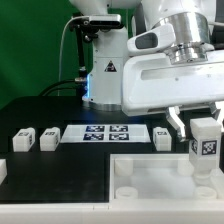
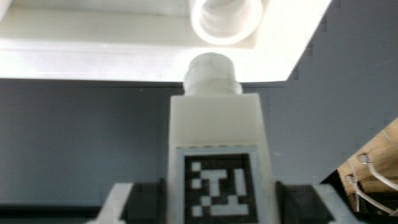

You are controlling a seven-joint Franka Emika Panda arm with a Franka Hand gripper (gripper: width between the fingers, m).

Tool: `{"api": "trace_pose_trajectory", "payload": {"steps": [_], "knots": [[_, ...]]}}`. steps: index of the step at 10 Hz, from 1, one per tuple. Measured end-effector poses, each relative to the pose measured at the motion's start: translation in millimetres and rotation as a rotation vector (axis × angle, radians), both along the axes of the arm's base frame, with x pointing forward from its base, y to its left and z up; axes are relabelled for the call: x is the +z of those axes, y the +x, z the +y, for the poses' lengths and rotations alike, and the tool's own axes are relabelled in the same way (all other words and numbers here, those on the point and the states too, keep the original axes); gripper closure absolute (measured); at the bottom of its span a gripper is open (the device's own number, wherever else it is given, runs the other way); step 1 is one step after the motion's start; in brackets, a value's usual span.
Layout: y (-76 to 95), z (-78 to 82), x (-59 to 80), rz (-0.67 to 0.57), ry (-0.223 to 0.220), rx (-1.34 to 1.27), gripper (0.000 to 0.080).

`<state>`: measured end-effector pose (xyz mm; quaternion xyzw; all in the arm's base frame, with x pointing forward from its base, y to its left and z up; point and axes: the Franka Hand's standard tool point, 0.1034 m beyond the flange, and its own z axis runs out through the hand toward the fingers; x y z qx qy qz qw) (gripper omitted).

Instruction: Assemble one leg

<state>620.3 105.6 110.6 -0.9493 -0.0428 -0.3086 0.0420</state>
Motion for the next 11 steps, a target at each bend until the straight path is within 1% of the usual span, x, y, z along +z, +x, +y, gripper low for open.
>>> {"api": "trace_pose_trajectory", "payload": {"steps": [2, 6, 8, 9, 11], "knots": [[-3.8, 3.6, -8.9, 0.011, 0.000, 0.005, 0.0508], [-8.9, 2.3, -24.7, 0.030, -0.006, 0.009, 0.0508], [-12.8, 6.6, -32.7, 0.042, -0.007, 0.016, 0.0508], [-13.5, 8.3, -35.0, 0.037, -0.007, 0.018, 0.0508], [-13.1, 8.3, -35.0, 0.041, -0.008, 0.020, 0.0499]]}}
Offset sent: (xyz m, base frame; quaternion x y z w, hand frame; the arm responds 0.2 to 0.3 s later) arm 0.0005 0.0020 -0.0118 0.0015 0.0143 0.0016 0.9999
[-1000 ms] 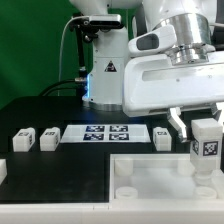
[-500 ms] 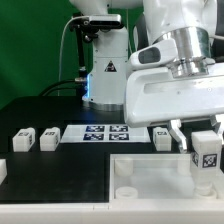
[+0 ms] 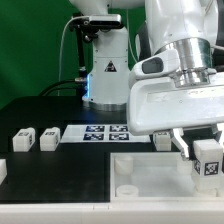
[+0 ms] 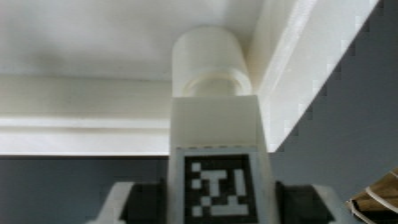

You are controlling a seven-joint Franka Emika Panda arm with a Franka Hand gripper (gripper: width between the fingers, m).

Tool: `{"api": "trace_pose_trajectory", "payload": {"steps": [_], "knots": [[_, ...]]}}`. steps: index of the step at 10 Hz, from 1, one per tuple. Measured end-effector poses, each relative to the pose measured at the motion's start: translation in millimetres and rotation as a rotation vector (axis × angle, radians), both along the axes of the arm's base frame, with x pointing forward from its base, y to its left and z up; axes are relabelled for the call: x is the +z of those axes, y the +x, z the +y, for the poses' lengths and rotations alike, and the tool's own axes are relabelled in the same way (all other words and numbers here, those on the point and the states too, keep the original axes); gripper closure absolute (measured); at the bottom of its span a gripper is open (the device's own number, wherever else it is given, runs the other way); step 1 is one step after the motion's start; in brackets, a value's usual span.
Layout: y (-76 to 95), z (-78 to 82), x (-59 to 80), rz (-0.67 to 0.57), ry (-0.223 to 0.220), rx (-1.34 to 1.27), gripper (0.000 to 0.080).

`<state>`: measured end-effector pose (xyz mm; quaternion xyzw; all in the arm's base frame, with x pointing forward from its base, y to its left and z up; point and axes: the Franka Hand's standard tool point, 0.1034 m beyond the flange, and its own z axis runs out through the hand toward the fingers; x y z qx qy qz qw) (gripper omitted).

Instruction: Assemble one leg

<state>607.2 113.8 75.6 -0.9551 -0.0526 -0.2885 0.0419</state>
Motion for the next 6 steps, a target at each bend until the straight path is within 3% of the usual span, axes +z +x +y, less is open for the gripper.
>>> {"api": "trace_pose_trajectory", "payload": {"steps": [1, 3, 6], "knots": [[-0.8, 0.0, -1.3, 0.005, 0.000, 0.001, 0.0499], [-0.8, -0.1, -1.4, 0.005, -0.001, 0.001, 0.0193], [-0.9, -0.1, -1.6, 0.006, -0.001, 0.002, 0.0152]]}}
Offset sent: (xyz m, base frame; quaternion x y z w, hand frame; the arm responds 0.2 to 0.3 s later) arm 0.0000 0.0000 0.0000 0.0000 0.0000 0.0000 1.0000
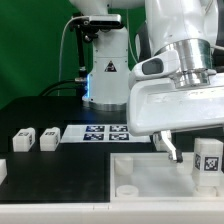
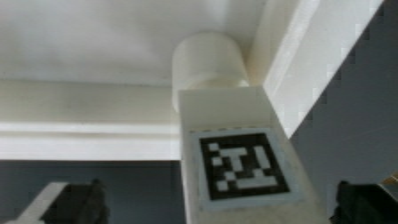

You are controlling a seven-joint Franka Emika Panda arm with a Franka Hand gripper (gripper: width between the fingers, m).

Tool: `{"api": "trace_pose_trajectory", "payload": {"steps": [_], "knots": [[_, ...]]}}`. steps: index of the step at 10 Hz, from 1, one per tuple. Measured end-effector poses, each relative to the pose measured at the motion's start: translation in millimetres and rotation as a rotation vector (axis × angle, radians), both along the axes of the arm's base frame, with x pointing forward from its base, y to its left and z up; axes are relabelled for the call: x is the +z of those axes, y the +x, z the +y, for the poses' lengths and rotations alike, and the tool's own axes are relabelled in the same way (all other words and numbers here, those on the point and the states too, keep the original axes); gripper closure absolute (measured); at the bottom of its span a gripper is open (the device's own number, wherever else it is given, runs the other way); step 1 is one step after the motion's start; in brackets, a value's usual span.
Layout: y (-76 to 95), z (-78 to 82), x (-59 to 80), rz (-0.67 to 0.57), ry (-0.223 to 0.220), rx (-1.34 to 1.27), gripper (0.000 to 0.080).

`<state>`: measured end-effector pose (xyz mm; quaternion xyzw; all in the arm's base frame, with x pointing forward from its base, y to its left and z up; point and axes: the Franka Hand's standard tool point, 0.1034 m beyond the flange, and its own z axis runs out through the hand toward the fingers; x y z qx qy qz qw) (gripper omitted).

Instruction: Assemble one leg

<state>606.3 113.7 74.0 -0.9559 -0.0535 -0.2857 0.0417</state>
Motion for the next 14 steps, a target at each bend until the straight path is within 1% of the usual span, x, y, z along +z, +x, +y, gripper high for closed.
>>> {"api": "trace_pose_trajectory", "payload": {"steps": [4, 5, 6, 7, 8, 11, 12, 13, 14], "knots": [[0.0, 0.2, 0.0, 0.005, 0.000, 0.001, 0.0151], [1.1, 1.6, 2.1, 0.062, 0.012, -0.017, 0.0151], [5.2, 2.3, 9.2, 0.120, 0.019, -0.022, 0.0151], [11.2, -0.5, 14.2, 0.115, 0.022, -0.028, 0.0151], [7.7, -2.0, 10.2, 0.171, 0.021, -0.026, 0.0151], [6.7, 0.1, 12.4, 0.510, 0.025, 0.005, 0.0151], [11.1, 1.2, 12.6, 0.563, 0.027, 0.010, 0.0151], [16.9, 0.7, 10.5, 0.519, 0.028, 0.004, 0.0151], [13.4, 0.3, 8.4, 0.524, 0.026, 0.004, 0.0151]]}}
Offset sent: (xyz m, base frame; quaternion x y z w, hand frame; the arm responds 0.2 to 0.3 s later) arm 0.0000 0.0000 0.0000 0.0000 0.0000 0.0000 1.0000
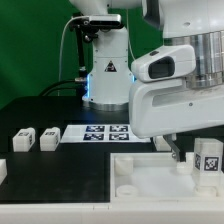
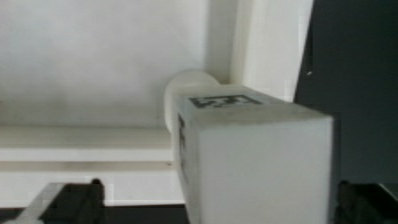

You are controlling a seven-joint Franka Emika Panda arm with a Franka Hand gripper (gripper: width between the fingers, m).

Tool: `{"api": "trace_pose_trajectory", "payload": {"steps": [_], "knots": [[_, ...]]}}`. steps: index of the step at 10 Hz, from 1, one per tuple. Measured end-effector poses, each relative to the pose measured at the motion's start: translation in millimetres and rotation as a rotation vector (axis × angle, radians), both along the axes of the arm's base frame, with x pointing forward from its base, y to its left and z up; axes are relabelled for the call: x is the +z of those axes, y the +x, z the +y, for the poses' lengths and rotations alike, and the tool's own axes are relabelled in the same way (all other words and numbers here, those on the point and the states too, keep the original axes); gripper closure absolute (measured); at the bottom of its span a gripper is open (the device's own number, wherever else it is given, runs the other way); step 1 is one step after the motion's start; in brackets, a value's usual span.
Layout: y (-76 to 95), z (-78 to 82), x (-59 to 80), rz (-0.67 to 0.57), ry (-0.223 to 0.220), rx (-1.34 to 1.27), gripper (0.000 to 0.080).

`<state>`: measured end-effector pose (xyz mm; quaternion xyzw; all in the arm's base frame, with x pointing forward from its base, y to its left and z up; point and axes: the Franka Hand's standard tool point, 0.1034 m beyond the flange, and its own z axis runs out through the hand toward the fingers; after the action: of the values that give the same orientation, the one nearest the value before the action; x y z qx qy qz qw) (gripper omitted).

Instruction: Assemble one leg

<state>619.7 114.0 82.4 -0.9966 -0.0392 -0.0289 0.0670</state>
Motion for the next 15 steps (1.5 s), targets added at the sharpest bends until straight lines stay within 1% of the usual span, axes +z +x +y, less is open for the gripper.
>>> {"api": "trace_pose_trajectory", "payload": {"steps": [1, 3, 4, 6, 7, 9, 11, 12, 13, 15], "knots": [[0.2, 0.1, 0.1, 0.002, 0.002, -0.018, 0.0151], [0.2, 0.1, -0.1, 0.005, 0.002, -0.035, 0.0428], [0.8, -1.7, 0.0, 0.009, 0.003, -0.082, 0.0506], [1.0, -2.5, 0.0, 0.039, 0.016, -0.304, 0.0506], [1.0, -2.8, -0.1, 0.044, 0.017, -0.340, 0.0506], [3.4, -3.9, 0.3, 0.086, 0.051, -0.684, 0.0506], [4.5, -8.5, -1.1, 0.181, 0.147, -1.163, 0.0506], [3.8, -9.3, -1.7, 0.222, 0.169, -1.301, 0.0506], [3.0, -8.8, -2.5, 0.246, 0.178, -1.400, 0.0506], [3.1, -9.1, -2.6, 0.249, 0.179, -1.414, 0.0506]]}}
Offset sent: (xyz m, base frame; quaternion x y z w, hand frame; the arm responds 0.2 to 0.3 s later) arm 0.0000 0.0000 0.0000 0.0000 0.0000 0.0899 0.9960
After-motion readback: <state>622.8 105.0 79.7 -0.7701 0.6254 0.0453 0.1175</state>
